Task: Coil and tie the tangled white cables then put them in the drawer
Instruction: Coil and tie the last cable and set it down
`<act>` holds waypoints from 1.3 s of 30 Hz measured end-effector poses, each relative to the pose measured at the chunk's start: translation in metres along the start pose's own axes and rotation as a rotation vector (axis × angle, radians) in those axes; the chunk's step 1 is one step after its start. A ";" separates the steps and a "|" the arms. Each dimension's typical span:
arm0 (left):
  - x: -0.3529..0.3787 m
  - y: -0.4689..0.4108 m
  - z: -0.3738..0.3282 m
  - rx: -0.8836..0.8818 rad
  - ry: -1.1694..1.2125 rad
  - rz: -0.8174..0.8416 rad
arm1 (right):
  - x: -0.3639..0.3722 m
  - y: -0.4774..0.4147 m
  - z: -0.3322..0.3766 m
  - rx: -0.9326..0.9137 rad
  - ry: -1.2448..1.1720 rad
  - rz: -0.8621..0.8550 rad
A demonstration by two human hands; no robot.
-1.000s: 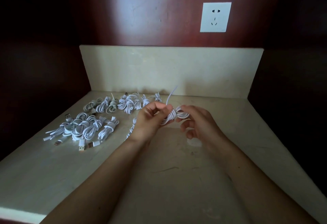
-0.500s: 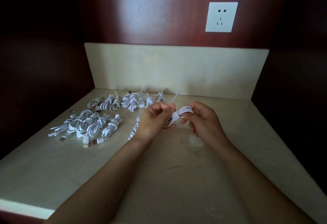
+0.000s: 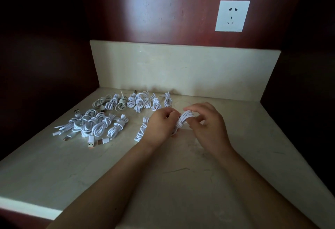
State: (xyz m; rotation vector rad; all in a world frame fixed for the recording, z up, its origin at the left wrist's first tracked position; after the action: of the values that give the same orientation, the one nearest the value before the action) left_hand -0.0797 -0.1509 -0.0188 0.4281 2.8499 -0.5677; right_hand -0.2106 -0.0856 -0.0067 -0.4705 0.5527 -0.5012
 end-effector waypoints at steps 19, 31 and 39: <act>-0.014 -0.008 0.005 -0.003 -0.079 -0.119 | 0.020 0.006 0.000 0.263 -0.215 0.324; -0.015 -0.012 0.005 0.015 0.217 -0.113 | 0.018 0.010 0.003 0.491 -0.586 0.530; -0.012 -0.009 0.000 0.054 0.208 -0.052 | 0.009 0.005 -0.005 0.398 -0.463 0.246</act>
State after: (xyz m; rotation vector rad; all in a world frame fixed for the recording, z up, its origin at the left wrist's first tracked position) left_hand -0.0718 -0.1617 -0.0129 0.4470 3.0575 -0.6469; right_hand -0.2054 -0.0880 -0.0162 -0.1239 0.0554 -0.2425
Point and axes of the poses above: each hand's wrist, its own y-axis away from the middle knuckle, its own x-axis out of the palm, z = x × y, the point moved 5 cm from there along -y, towards the middle knuckle, and after that the axes turned 5 degrees about x, right-handed, at the moved point
